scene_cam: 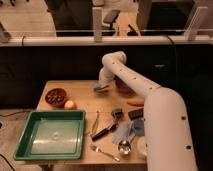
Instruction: Place sponge in tray
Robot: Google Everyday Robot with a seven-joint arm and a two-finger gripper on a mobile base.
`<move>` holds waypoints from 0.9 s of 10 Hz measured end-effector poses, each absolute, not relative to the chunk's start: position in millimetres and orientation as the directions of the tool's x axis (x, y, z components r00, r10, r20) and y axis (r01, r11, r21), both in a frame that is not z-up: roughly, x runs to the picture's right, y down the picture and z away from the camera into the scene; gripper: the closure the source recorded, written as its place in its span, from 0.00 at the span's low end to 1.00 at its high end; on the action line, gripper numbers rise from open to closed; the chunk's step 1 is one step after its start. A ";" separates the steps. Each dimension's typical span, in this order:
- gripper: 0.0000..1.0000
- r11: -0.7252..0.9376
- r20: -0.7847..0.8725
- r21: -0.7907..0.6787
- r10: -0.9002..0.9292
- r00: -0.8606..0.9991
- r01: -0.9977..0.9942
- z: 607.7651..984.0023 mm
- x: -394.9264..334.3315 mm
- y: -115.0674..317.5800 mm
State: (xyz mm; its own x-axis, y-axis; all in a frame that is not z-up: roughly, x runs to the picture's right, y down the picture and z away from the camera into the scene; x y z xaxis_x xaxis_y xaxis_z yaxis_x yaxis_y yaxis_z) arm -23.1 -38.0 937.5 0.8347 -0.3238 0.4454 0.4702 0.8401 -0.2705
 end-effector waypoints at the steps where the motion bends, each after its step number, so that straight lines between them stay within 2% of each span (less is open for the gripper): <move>1: 0.97 0.838 0.449 -0.266 -0.330 0.830 0.477 937.9 -27.7 -39.6; 9: 0.97 0.831 0.459 -0.227 -0.369 0.808 0.508 942.0 -40.6 -55.0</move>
